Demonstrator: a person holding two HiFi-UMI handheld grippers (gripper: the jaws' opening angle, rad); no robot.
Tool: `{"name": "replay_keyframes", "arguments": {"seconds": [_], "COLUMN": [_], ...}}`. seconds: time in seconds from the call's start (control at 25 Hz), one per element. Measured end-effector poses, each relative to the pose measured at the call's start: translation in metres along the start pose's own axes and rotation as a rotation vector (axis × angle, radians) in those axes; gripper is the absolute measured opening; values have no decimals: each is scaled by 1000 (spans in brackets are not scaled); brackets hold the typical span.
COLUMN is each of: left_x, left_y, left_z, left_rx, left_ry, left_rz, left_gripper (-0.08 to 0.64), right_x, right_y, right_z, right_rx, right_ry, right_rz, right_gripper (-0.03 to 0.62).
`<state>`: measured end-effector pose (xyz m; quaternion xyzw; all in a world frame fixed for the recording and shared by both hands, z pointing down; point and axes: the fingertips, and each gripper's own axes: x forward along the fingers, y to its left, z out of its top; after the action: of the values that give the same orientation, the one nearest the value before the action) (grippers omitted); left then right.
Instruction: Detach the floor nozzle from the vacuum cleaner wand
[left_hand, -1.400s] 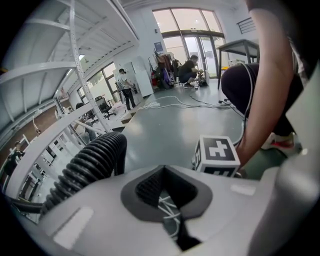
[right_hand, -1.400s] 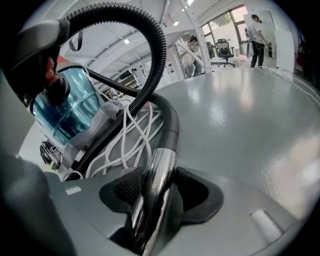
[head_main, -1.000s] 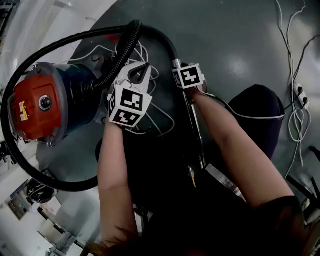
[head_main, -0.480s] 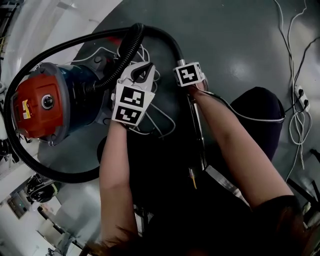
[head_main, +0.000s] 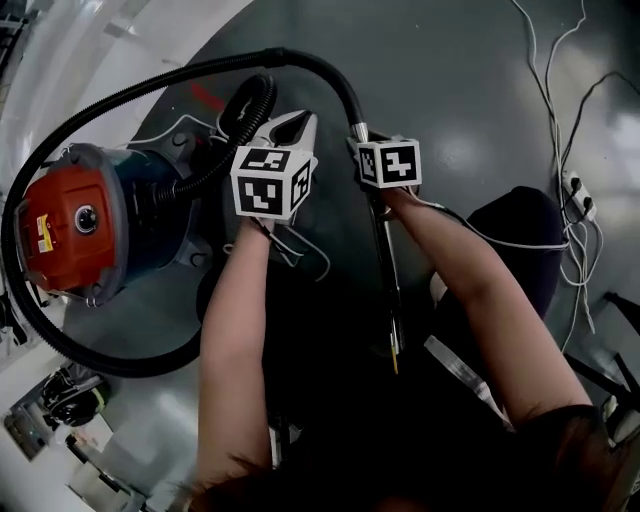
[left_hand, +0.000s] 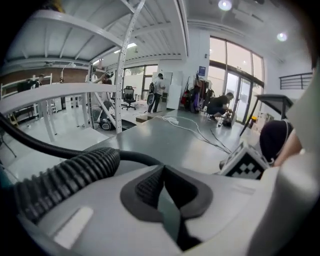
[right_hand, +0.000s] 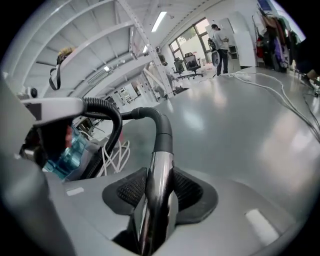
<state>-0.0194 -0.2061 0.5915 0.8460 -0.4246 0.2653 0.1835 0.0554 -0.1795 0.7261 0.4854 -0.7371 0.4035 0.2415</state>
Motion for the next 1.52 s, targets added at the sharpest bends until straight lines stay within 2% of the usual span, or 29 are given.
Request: {"name": "replay_keyframes", "arguments": {"seconds": [0.12, 0.28, 0.44, 0.52, 0.64, 0.68, 0.72, 0.76, 0.8, 0.84, 0.92, 1.0, 1.08, 1.12, 1.2, 1.28, 1.36, 1.44, 1.52], "left_x": [16, 31, 41, 42, 43, 42, 42, 42, 43, 43, 40, 33, 22, 17, 9, 5, 1, 0, 0], "left_y": [-1, 4, 4, 3, 4, 7, 10, 13, 15, 17, 14, 7, 4, 4, 2, 0, 0, -1, 1], "left_z": [7, 40, 72, 83, 97, 99, 99, 96, 91, 87, 90, 100, 110, 114, 118, 121, 121, 120, 120], "left_rx": [-66, -262, -423, -501, -559, -571, -598, -641, -696, -752, -816, -771, -703, -683, -654, -627, -613, -602, -582], "left_ry": [-14, -93, -162, -178, -197, -209, -216, -213, -203, -196, -203, -196, -177, -171, -154, -134, -132, -139, -137], "left_rz": [0, -73, -175, -229, -271, -264, -262, -270, -286, -310, -381, -441, -484, -505, -541, -559, -560, -556, -542], "left_gripper": [11, 91, 275, 321, 312, 255, 218, 204, 191, 179, 166, 170, 178, 179, 183, 186, 189, 190, 195], "right_x": [-25, -56, -86, -97, -114, -122, -130, -140, -148, -152, -153, -146, -139, -137, -135, -131, -124, -120, -117], "right_y": [-4, 15, 46, 59, 78, 85, 92, 97, 102, 105, 98, 91, 99, 107, 121, 127, 128, 132, 136], "right_z": [23, 63, 95, 105, 114, 116, 121, 127, 133, 139, 143, 138, 130, 125, 116, 115, 117, 118, 118], "right_rx": [2, -41, -127, -162, -234, -283, -343, -407, -459, -474, -367, -235, -178, -161, -114, -44, 11, 30, 28], "right_ry": [-66, -179, -275, -302, -307, -313, -332, -364, -394, -410, -401, -362, -302, -267, -201, -161, -122, -81, -54], "right_rz": [10, 66, 147, 183, 244, 257, 263, 269, 279, 293, 338, 426, 549, 616, 739, 814, 863, 905, 908], "right_gripper": [167, 167, 166, 164, 147, 136, 100, -4, -3, -3, 12, 137, 256, 276, 276, 281, 205, 205, 195]}}
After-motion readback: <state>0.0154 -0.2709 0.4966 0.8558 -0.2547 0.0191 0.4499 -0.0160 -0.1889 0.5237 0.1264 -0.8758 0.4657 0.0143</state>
